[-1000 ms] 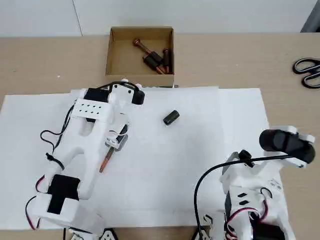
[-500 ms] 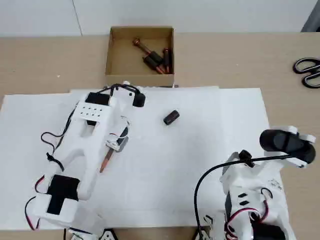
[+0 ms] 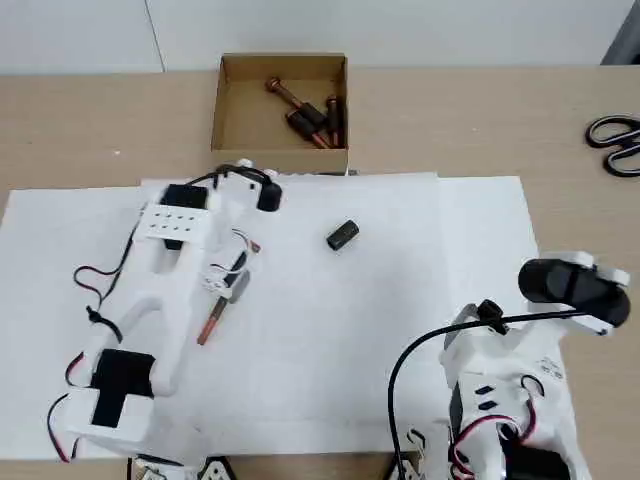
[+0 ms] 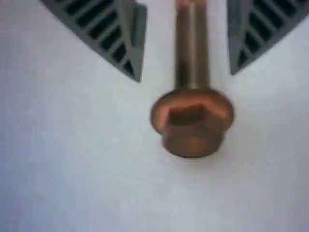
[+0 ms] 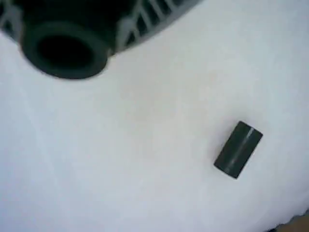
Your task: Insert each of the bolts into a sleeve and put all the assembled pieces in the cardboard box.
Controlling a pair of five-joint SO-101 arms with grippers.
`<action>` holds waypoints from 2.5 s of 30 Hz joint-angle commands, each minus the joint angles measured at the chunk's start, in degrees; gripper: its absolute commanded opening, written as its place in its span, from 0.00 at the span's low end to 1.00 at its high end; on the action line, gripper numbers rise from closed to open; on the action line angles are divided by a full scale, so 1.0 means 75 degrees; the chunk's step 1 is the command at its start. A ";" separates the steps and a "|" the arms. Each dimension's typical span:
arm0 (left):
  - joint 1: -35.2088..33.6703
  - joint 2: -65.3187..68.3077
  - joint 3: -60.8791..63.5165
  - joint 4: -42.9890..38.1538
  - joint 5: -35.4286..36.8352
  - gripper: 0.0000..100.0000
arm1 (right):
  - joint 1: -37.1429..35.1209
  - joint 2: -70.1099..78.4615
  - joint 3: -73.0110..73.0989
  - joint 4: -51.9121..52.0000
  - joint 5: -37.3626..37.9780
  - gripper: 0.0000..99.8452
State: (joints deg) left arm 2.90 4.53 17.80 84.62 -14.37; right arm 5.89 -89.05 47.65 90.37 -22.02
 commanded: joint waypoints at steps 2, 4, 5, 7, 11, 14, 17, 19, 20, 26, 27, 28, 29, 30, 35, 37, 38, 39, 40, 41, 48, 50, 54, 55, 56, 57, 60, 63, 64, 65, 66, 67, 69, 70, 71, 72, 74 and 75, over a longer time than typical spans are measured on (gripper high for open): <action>-0.0211 -0.0176 -0.0018 -0.0094 -0.0211 0.12 | 0.0076 -0.0018 -0.0035 -0.0217 0.0094 0.00; -0.0188 0.0094 -0.0029 -0.0105 -0.0211 0.12 | 0.0076 -0.0018 -0.0023 -0.0275 0.0094 0.00; -0.0164 0.0281 -0.0053 -0.0117 -0.0211 0.11 | 0.0076 -0.0018 -0.0012 -0.0311 0.0094 0.00; -0.0152 0.0563 -0.0076 -0.0270 -0.0176 0.11 | 0.0076 -0.0006 0.0000 -0.0311 0.0094 0.00; -0.0152 0.0727 -0.0100 -0.0399 -0.0164 0.11 | 0.0076 -0.0029 0.0000 -0.0311 0.0094 0.00; -0.0152 0.0750 -0.0064 -0.0492 -0.0164 0.11 | 0.0076 -0.0018 0.0000 -0.0311 0.0094 0.00; -0.0141 0.0750 -0.0064 -0.0586 -0.0176 0.08 | 0.0076 0.0018 0.0000 -0.0311 0.0094 0.00; -0.0141 0.0774 -0.0041 -0.0656 -0.0164 0.03 | 0.0076 0.0018 0.0000 -0.0311 0.0094 0.00; -0.0141 0.0844 -0.0029 -0.0668 -0.0152 0.01 | 0.0076 0.0018 0.0000 -0.0311 0.0094 0.00; -0.0070 0.1606 -0.0029 -0.0621 -0.0141 0.01 | 0.0076 -0.0018 0.0000 -0.0311 0.0094 0.00; -0.0070 0.1594 -0.0041 -0.0621 -0.0105 0.01 | 0.0064 -0.0029 0.0000 -0.0311 0.0094 0.00; -0.0070 0.1500 -0.0053 -0.0621 -0.0012 0.01 | 0.0064 -0.0029 -0.0012 -0.0311 0.0094 0.00; -0.0070 0.1325 -0.0064 -0.0610 0.0094 0.01 | 0.0041 -0.0041 -0.0047 -0.0311 0.0094 0.00; -0.0070 0.1090 -0.0064 -0.0598 0.0164 0.01 | 0.0029 -0.0041 -0.0059 -0.0311 0.0094 0.00; 0.0188 -0.0821 -0.0064 0.0023 0.0270 0.00 | 0.0018 0.0018 -0.0563 -0.0322 0.0270 0.00; 0.0375 -0.1711 -0.0064 0.0352 0.0270 0.00 | 0.0018 0.0006 -0.0715 -0.0322 0.0680 0.00; 0.0469 -0.2168 -0.0064 0.0469 0.0270 0.00 | 0.0018 -0.0018 -0.0738 -0.0322 0.0914 0.00; 0.0539 -0.2614 -0.0053 0.0563 0.0281 0.00 | 0.0018 -0.0041 -0.0762 -0.0334 0.1137 0.00; 0.0574 -0.3059 -0.0053 0.0645 0.0328 0.00 | 0.0018 -0.0041 -0.0774 -0.0369 0.1325 0.00; 0.0563 -0.3481 -0.0053 0.0656 0.0481 0.00 | 0.0018 -0.0041 -0.0774 -0.0428 0.1453 0.00; 0.0574 -0.6025 0.0064 0.0527 0.0821 0.00 | 0.0006 -0.0029 -0.0410 -0.1014 0.1793 0.00; 0.0527 -0.6705 0.0275 0.0445 0.0750 0.00 | -0.0158 -0.0041 -0.0117 -0.1131 0.1958 0.00; 0.0352 -0.8158 0.1495 -0.0762 0.1160 0.00 | -0.0897 -0.0041 0.0129 -0.1272 0.1946 0.00; 0.0293 -0.8580 0.1928 -0.1137 0.1289 0.00 | -0.1061 -0.0041 0.0234 -0.1401 0.1946 0.00; 0.0234 -0.9014 0.2397 -0.1536 0.1465 0.00 | -0.1190 -0.0053 0.0352 -0.1553 0.1946 0.00; 0.0223 -0.9471 0.2878 -0.1969 0.1653 0.00 | -0.1307 -0.0053 0.0492 -0.1694 0.1946 0.00; 0.0234 -1.0971 0.4226 -0.2942 0.2227 0.00 | -0.1588 -0.0053 0.0926 -0.2210 0.1946 0.00; 0.0293 -1.2554 0.5456 -0.3470 0.2954 0.00 | -0.1928 -0.0053 0.1313 -0.2596 0.1946 0.00; 0.0293 -1.3058 0.5843 -0.3563 0.3188 0.00 | -0.2069 -0.0053 0.1453 -0.2749 0.1946 0.00; 0.0258 -1.3562 0.6183 -0.3610 0.3388 0.00 | -0.2186 -0.0053 0.1641 -0.2925 0.1946 0.00; 0.0246 -1.4042 0.6500 -0.3610 0.3575 0.00 | -0.2327 -0.0053 0.1829 -0.3100 0.1946 0.00; 0.0246 -1.4500 0.6793 -0.3599 0.3786 0.00 | -0.2479 -0.0053 0.1993 -0.3276 0.1946 0.00; 0.0234 -1.4570 0.7004 -0.3599 0.4302 0.00 | -0.2772 -0.0053 0.2356 -0.3651 0.1946 0.00; 0.0234 -1.4406 0.6957 -0.3599 0.4642 0.00 | -0.2913 -0.0053 0.2555 -0.3862 0.1958 0.00; 0.0223 -1.4277 0.6875 -0.3610 0.5029 0.00 | -0.3053 -0.0053 0.2731 -0.4073 0.1969 0.00; 0.0223 -1.4230 0.6828 -0.3622 0.5392 0.00 | -0.3218 -0.0053 0.2907 -0.4273 0.1981 0.00; 0.0293 -1.4230 0.6840 -0.3634 0.5908 0.00 | -0.3522 -0.0053 0.3177 -0.4659 0.1981 0.00; 0.0293 -1.4230 0.6851 -0.3610 0.6048 0.00 | -0.3663 -0.0053 0.3270 -0.4823 0.1981 0.00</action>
State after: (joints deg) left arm 4.92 -101.76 69.67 59.21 26.68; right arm -18.64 -88.88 71.30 58.55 -7.96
